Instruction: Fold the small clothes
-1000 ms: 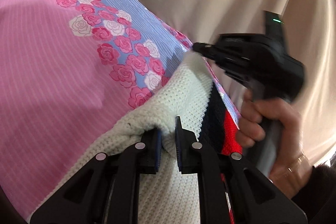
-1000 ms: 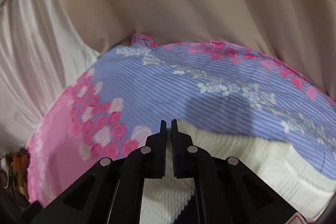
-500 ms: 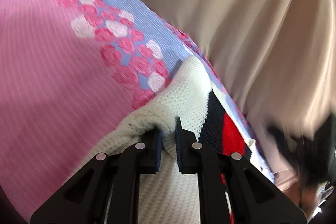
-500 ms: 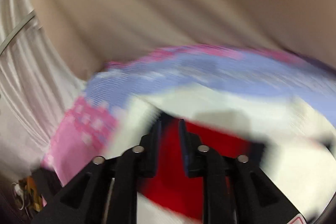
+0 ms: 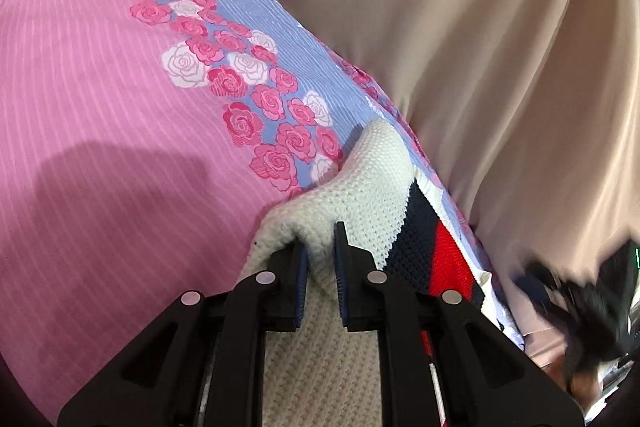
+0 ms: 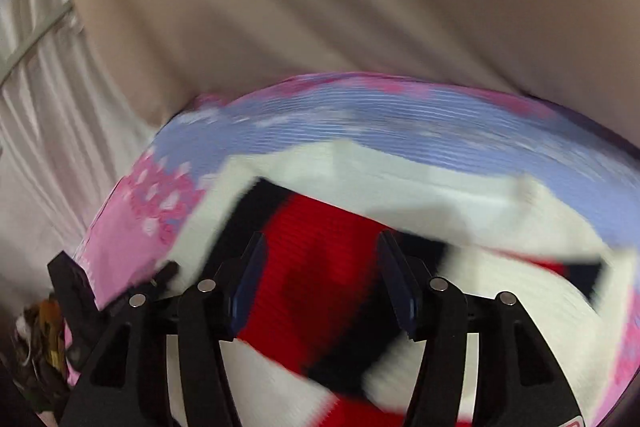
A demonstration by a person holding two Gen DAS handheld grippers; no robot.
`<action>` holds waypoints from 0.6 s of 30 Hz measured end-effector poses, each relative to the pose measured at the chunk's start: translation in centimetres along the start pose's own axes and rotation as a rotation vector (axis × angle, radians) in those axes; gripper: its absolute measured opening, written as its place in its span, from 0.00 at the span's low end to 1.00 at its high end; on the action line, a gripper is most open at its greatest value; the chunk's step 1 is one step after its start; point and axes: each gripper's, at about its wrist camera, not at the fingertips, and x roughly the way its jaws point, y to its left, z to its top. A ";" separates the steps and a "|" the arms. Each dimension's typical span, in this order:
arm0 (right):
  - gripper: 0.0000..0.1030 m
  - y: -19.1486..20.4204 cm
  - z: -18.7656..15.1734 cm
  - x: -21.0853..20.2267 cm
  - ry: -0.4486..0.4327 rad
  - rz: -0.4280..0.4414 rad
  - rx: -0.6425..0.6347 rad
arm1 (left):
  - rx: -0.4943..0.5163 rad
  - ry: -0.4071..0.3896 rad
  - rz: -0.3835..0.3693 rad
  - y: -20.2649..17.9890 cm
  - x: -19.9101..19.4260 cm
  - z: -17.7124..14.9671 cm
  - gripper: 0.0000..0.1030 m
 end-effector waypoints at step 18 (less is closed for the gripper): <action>0.13 10.6 5.6 17.6 0.099 -0.086 -0.183 | -0.067 -0.013 -0.072 1.3 0.1 0.4 0.11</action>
